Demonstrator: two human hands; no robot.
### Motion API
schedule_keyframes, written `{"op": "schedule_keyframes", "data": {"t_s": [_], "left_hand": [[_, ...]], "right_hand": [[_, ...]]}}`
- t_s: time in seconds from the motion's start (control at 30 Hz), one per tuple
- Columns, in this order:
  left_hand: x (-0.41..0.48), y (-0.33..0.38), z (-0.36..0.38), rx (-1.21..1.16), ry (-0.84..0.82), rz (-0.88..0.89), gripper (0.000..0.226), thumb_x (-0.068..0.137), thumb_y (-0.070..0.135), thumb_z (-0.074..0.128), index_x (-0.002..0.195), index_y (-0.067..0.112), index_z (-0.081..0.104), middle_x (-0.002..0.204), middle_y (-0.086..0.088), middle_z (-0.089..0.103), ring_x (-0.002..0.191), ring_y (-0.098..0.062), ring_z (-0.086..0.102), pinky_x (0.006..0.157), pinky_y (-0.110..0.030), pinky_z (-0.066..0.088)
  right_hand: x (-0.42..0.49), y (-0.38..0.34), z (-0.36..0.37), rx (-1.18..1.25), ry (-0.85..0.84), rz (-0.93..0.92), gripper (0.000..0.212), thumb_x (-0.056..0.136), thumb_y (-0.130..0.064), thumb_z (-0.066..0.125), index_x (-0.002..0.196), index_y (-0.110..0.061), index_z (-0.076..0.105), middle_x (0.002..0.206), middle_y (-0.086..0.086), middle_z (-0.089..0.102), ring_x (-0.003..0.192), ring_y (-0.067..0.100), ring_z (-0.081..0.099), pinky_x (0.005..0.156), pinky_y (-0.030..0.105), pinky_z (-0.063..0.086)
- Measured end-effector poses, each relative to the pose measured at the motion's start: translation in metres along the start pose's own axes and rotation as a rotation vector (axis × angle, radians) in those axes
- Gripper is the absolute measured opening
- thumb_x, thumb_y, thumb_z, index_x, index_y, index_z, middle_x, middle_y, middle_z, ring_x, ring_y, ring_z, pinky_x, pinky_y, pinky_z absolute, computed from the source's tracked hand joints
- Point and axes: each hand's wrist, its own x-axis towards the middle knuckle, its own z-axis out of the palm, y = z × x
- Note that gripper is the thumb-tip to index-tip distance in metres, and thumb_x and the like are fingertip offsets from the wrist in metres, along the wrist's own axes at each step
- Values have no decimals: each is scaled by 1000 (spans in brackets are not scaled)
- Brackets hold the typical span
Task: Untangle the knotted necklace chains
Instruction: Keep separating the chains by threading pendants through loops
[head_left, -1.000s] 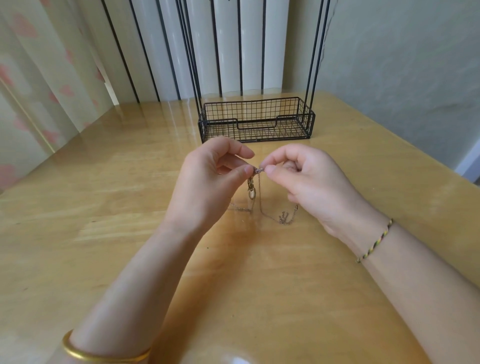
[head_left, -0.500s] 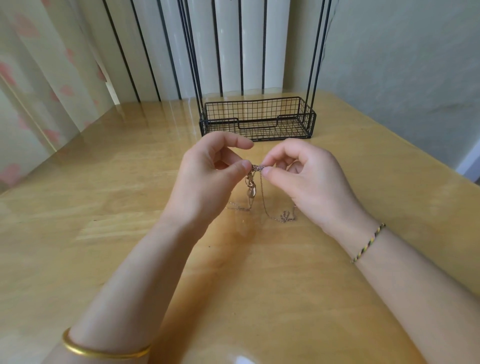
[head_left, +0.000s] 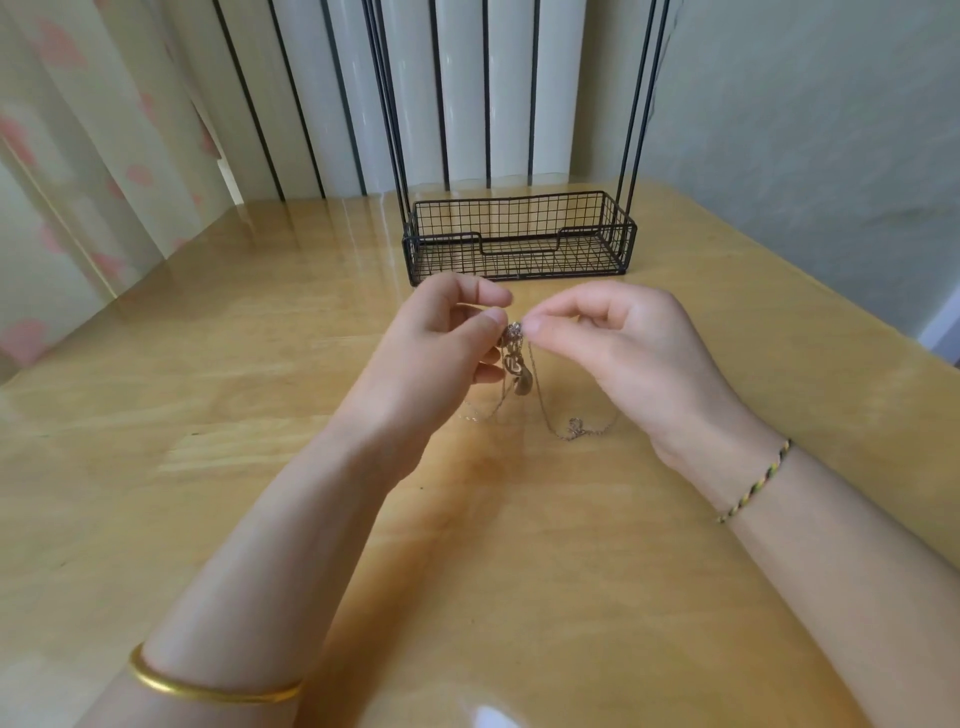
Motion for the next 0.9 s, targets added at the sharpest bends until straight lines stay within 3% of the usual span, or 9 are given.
{"op": "schedule_keyframes", "data": {"t_s": [0.03, 0.1, 0.13, 0.2, 0.3, 0.47, 0.73, 0.8, 0.9], "left_hand": [[0, 0, 0, -1, -4, 4, 14, 97, 6, 49, 96, 17, 58, 81, 1, 56, 67, -8, 55, 74, -28, 52], [0, 0, 0, 10, -6, 11, 13, 97, 7, 49, 97, 16, 57, 82, 2, 56, 66, -7, 55, 73, -27, 52], [0, 0, 0, 20, -6, 11, 13, 97, 8, 48, 97, 16, 57, 82, 2, 55, 67, -7, 55, 72, -27, 51], [1, -2, 0, 39, -6, 6, 12, 98, 10, 48, 95, 17, 58, 84, 3, 54, 70, -9, 53, 71, -28, 48], [2, -4, -1, 61, -12, -14, 14, 99, 13, 47, 93, 18, 59, 77, 5, 53, 67, -9, 49, 69, -26, 45], [3, -4, -5, -31, -59, -51, 14, 99, 15, 47, 92, 15, 60, 59, 9, 48, 59, -10, 43, 63, -22, 40], [4, 0, -8, -275, -93, -126, 12, 97, 12, 50, 90, 12, 59, 53, 7, 42, 55, -10, 43, 69, -24, 48], [3, 0, -9, -262, -89, -148, 11, 96, 12, 51, 88, 14, 59, 53, 7, 42, 50, -9, 40, 59, -22, 47], [3, 0, -11, -190, -84, -146, 12, 95, 12, 52, 87, 14, 61, 53, 9, 41, 48, -7, 29, 42, -15, 31]], "right_hand": [[-1, 1, 0, 14, -28, -1, 15, 71, -37, 74, 76, -22, 72, 71, 22, 60, 62, 26, 48, 65, 38, 43], [-3, 0, 0, 35, -73, -10, 13, 76, -31, 76, 75, -19, 71, 46, 3, 42, 51, 13, 37, 62, 31, 35], [-2, 0, 0, 41, -85, 3, 11, 78, -27, 75, 75, -17, 71, 42, -9, 32, 47, 9, 31, 60, 28, 31], [-1, 2, -1, 32, -107, 27, 8, 80, -21, 73, 75, -16, 69, 40, -13, 27, 44, 6, 26, 53, 25, 27], [-1, 0, -2, -18, -130, 24, 8, 83, -15, 69, 75, -13, 67, 42, -13, 32, 42, 4, 28, 44, 18, 27], [-1, -3, -2, 8, -89, 39, 13, 82, -8, 63, 71, -14, 62, 57, -8, 43, 46, 1, 36, 46, 11, 30], [-2, -6, 0, 273, -75, 248, 18, 86, -5, 51, 71, -15, 52, 55, -10, 61, 52, 11, 39, 44, 22, 27], [-2, -5, -1, 285, -53, 260, 17, 86, -6, 51, 72, -16, 52, 59, -7, 63, 53, 12, 40, 43, 22, 28], [-1, -4, -1, 277, -40, 261, 18, 86, -7, 54, 72, -18, 54, 78, 12, 68, 53, 12, 42, 44, 22, 29]]}}
